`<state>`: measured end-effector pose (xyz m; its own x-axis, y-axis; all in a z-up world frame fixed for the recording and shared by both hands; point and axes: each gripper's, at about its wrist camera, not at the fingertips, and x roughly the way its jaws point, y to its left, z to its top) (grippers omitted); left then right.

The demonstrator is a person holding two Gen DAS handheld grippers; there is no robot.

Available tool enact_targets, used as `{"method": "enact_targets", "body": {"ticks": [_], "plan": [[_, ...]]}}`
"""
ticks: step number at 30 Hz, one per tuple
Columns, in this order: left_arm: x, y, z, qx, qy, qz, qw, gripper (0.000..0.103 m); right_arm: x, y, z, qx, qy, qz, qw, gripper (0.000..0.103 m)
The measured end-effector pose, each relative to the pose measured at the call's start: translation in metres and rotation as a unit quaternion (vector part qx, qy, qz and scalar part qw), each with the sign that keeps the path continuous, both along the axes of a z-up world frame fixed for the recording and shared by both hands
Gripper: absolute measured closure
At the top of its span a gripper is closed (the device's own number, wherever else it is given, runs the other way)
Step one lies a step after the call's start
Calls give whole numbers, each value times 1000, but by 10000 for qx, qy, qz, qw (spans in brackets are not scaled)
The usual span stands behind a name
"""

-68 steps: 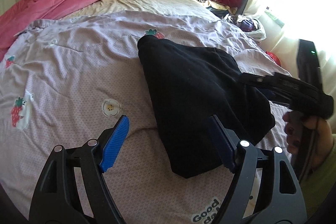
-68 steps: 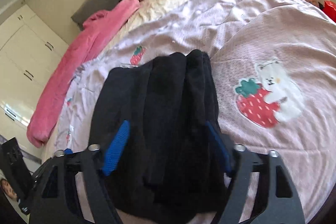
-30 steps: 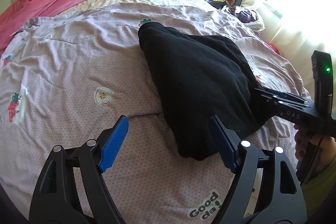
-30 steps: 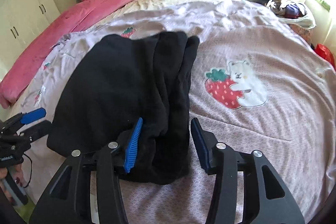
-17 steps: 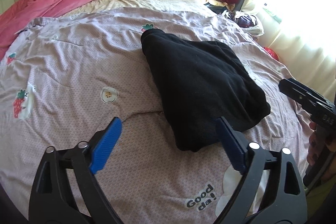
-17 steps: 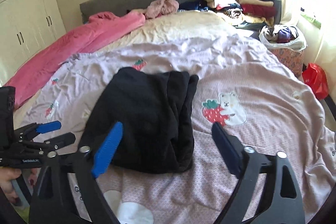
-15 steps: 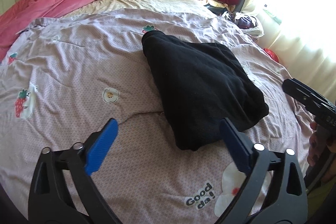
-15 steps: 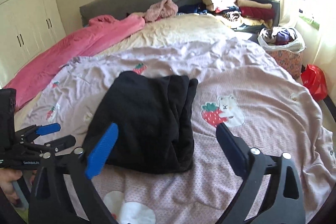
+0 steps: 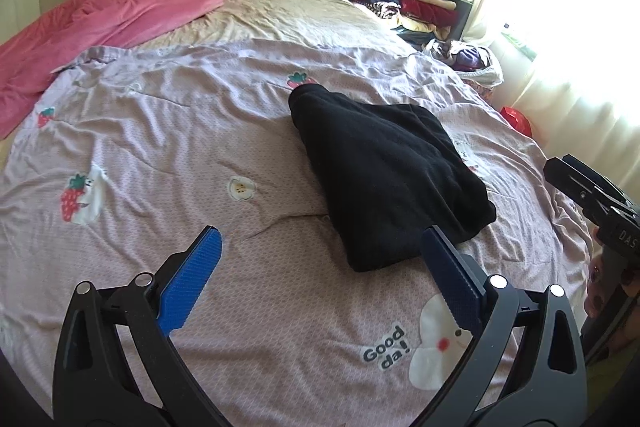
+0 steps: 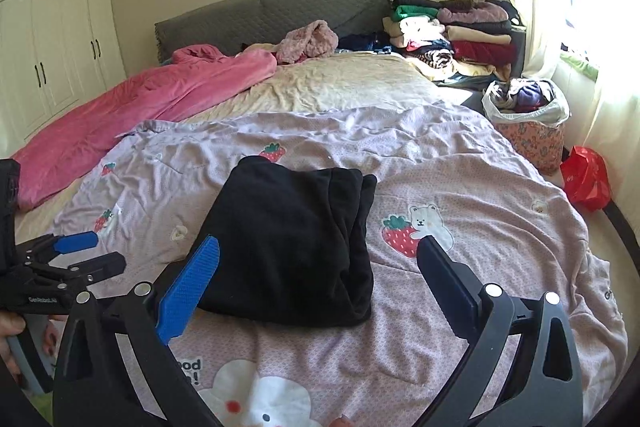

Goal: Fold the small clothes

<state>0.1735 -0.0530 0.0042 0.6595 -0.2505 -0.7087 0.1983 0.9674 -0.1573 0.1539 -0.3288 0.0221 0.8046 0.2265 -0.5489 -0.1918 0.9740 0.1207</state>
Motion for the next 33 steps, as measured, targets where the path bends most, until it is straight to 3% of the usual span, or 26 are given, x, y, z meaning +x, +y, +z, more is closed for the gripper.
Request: {"method": "enact_targets", "body": {"ticks": [16, 24, 33], "plan": [[-73, 42, 33, -56, -465, 117, 9988, 9, -68, 24, 16, -213, -325, 7, 9992, 4], [-113, 54, 20, 56, -454, 229, 9987, 9, -104, 31, -1, -402, -143, -206, 9989, 4], [-125, 60, -4, 39, -303, 335, 9990, 9, -121, 34, -29, -439, 165, -341, 9983, 4]]}}
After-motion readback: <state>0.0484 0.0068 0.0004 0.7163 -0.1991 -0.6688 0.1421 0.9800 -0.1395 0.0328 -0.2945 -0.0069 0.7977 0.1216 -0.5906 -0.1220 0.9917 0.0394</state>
